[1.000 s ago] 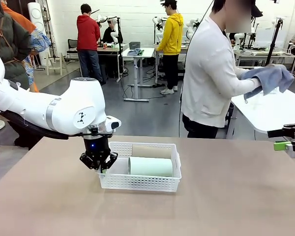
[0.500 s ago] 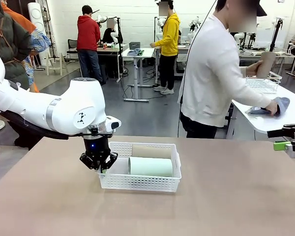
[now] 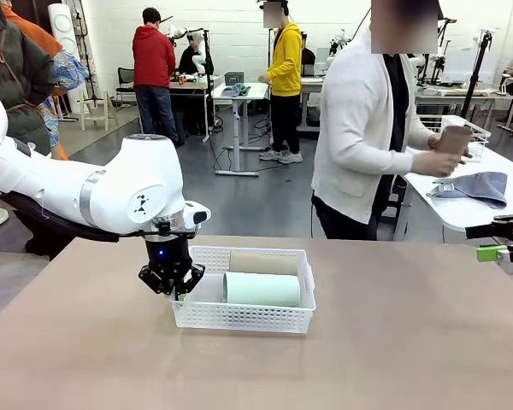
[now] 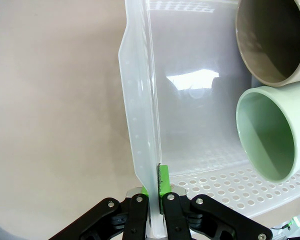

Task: Clean and organize the cups into the basket.
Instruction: Pick up the Reusable plastic cup from the right side of the table and stack it inside the Organizing basket in the center of the table.

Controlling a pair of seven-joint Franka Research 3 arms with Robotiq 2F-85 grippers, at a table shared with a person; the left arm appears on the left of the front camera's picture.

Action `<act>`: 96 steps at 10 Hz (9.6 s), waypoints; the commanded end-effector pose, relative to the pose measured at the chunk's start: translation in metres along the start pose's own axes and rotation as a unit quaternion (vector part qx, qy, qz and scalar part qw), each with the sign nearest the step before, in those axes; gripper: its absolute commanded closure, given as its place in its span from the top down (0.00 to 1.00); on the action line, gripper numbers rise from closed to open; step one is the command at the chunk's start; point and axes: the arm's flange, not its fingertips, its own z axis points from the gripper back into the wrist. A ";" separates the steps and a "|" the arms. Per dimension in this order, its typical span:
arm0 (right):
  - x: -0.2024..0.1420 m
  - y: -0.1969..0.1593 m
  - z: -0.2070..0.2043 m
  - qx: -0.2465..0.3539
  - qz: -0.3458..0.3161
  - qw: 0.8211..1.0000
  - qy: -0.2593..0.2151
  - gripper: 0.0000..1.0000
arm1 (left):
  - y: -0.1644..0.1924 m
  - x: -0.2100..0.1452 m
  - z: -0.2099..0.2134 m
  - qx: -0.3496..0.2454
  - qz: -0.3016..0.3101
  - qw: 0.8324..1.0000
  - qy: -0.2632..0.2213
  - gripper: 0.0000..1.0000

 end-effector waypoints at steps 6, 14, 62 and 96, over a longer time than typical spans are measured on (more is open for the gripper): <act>0.002 0.000 -0.001 0.004 0.002 1.000 -0.001 1.00 | -0.001 0.000 0.003 -0.001 0.000 1.000 -0.004 0.00; -0.013 -0.003 0.000 0.007 0.017 1.000 0.015 1.00 | -0.001 0.000 0.003 -0.001 0.000 1.000 -0.004 0.00; -0.131 -0.093 -0.226 0.169 0.096 0.980 -0.035 1.00 | -0.001 0.000 0.003 -0.001 0.000 1.000 -0.004 0.00; 0.136 -0.046 -0.326 0.127 -0.022 0.950 0.286 0.79 | -0.001 0.000 0.003 -0.001 0.000 1.000 -0.004 0.00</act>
